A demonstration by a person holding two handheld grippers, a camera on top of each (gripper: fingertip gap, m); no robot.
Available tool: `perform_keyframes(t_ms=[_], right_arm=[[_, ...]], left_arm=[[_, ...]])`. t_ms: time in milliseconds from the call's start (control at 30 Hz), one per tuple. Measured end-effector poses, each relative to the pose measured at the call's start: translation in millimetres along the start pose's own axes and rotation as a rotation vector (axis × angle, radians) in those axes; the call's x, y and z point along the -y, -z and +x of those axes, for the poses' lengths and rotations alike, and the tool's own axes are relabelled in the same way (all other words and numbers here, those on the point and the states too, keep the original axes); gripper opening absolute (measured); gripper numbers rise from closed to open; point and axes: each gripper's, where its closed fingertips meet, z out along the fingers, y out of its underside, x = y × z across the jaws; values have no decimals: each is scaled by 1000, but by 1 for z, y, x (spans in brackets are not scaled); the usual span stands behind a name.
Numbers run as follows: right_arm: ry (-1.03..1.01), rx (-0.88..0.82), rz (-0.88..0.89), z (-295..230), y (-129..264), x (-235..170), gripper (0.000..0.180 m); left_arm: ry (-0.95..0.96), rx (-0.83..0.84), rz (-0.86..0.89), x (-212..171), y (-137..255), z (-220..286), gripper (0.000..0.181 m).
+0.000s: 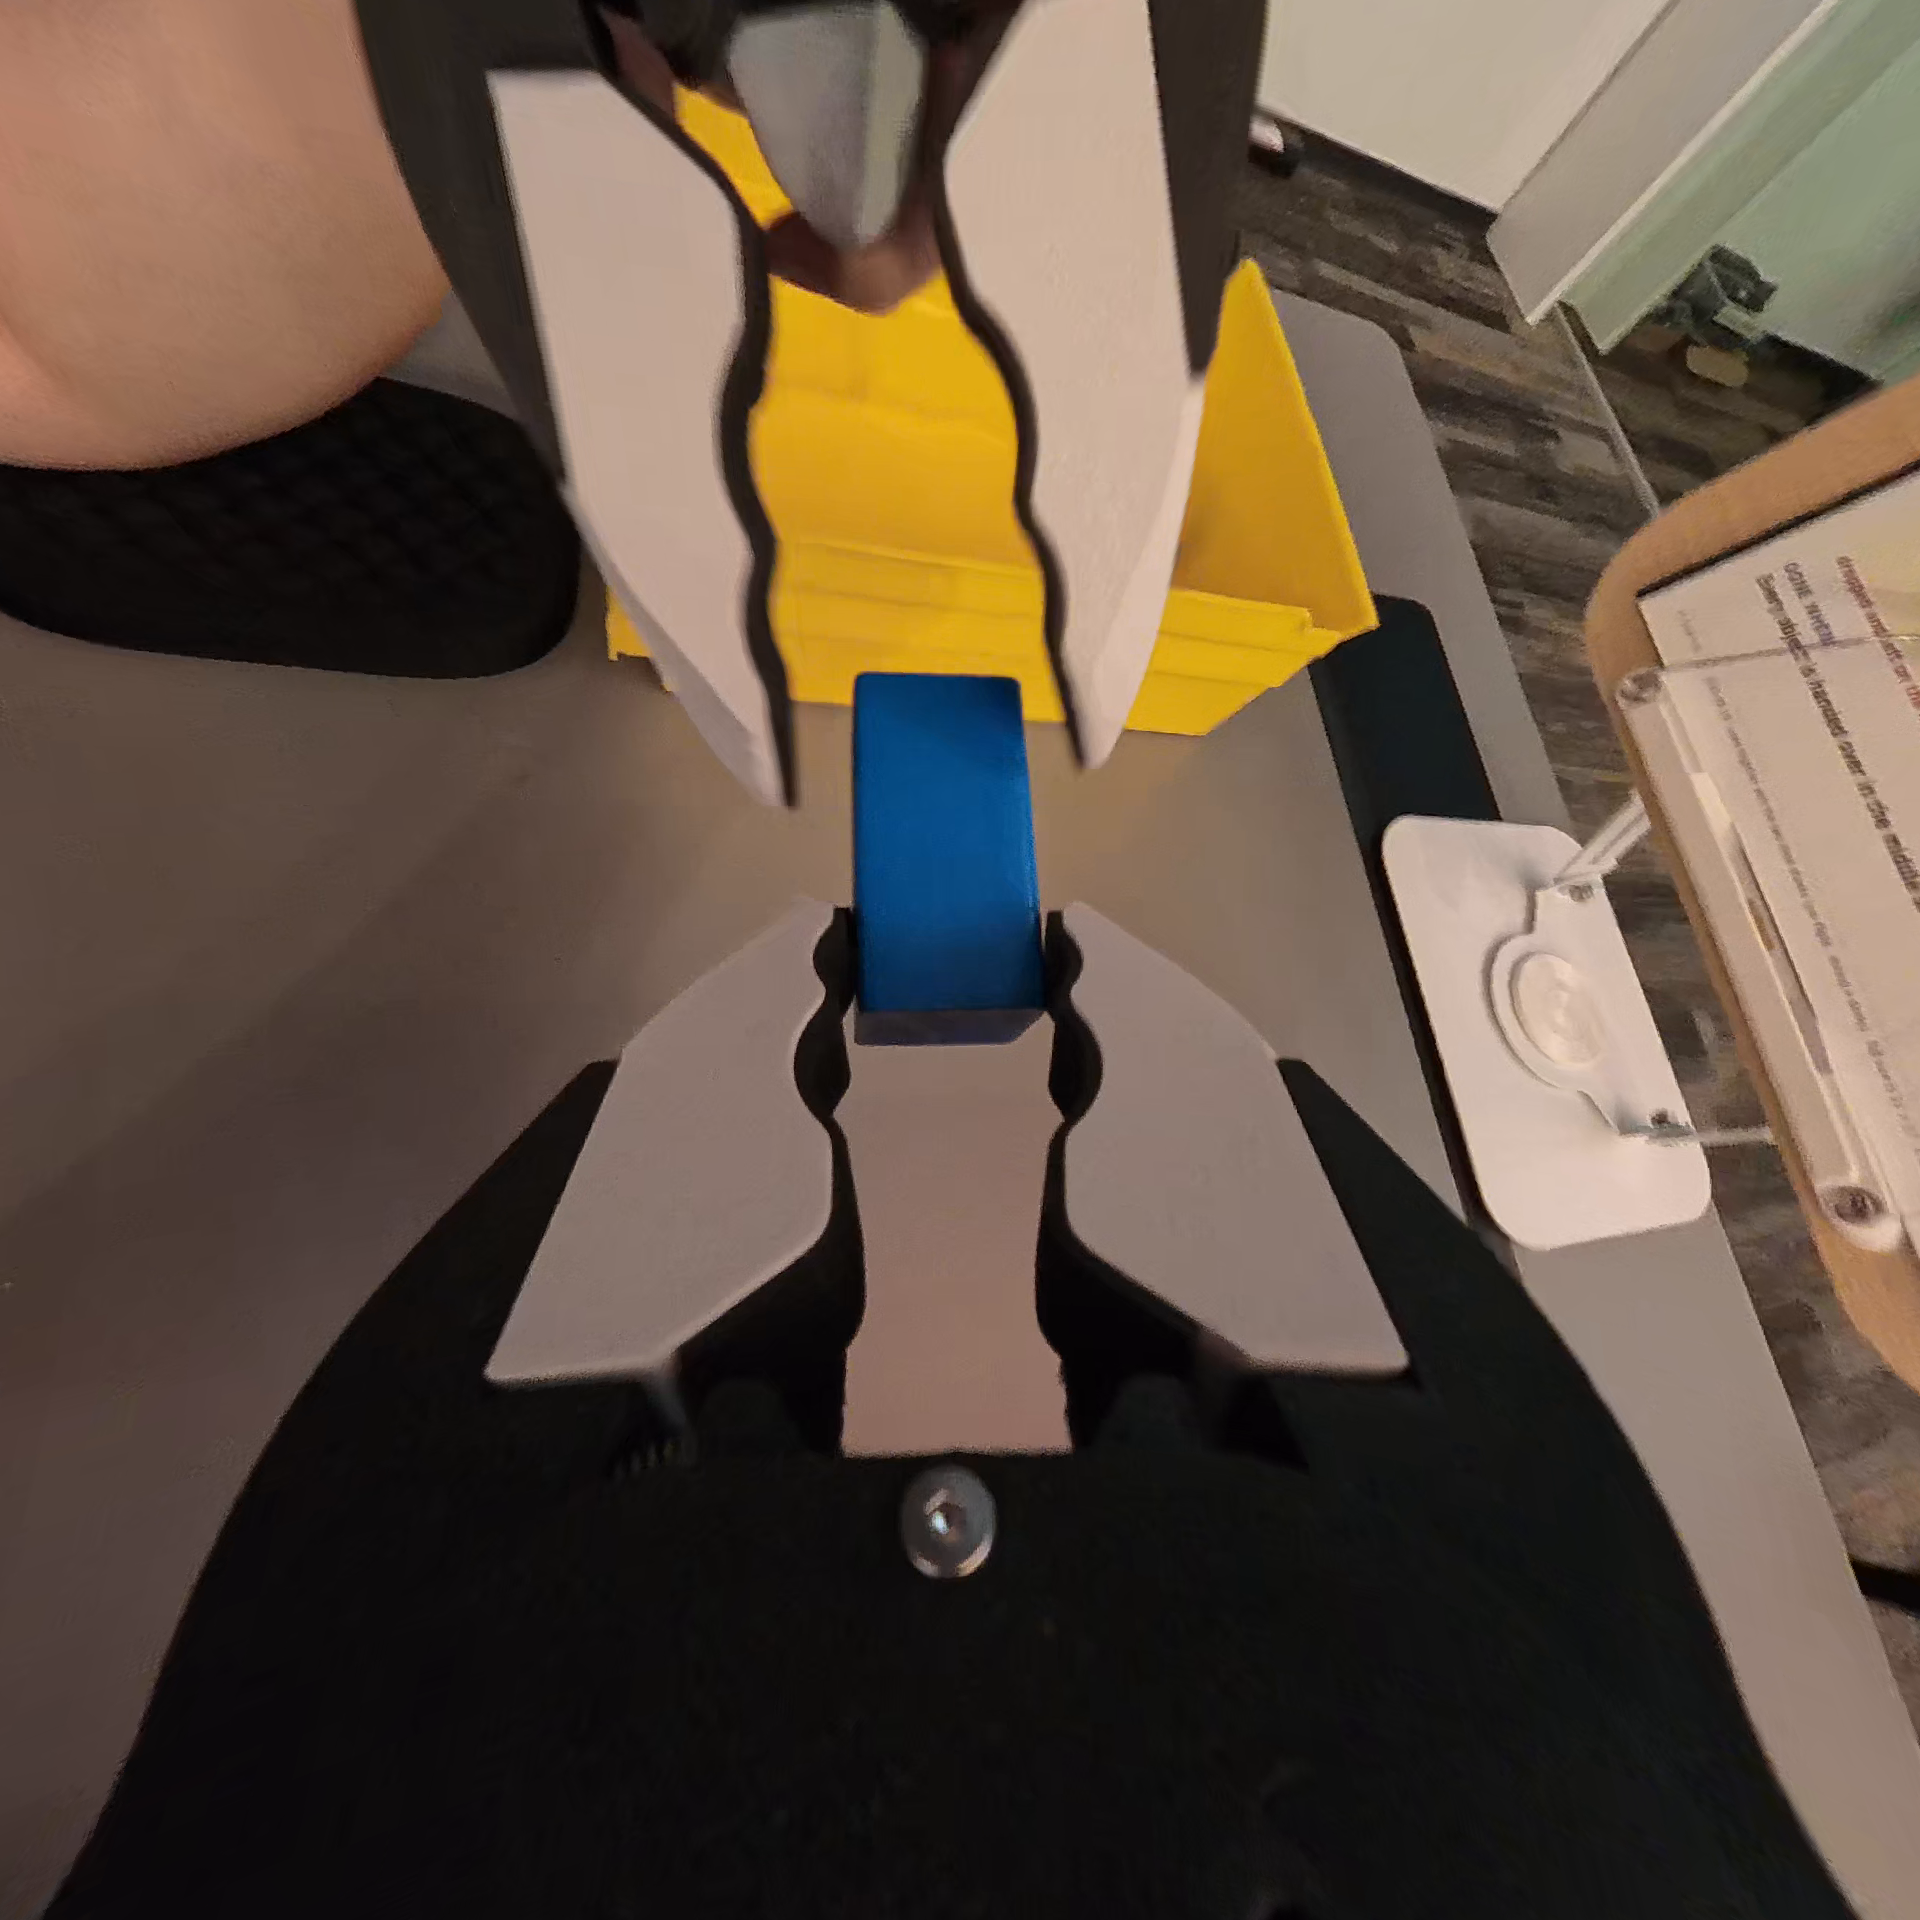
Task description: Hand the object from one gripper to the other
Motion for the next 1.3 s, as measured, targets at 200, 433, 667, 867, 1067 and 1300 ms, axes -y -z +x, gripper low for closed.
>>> perform_keyframes(t_ms=[200,433,667,867,1067,1300], right_arm=[[-221,-263,-109,59,79,-41,36],[-848,-437,-513,78,148,-186,36],[-986,-327,-763,61,116,-251,36],[-1049,-311,-837,53,101,-260,36],[-1077,-343,-845,56,93,-262,36],[-1091,-361,-892,55,85,-269,36]], left_arm=[[118,105,118,6,34,-28,67],[144,136,53,-10,41,-33,66],[142,110,13,-16,33,-28,65],[167,101,-15,-25,31,-30,66],[155,99,-42,-27,30,-27,66],[157,97,-54,-30,29,-27,66]])
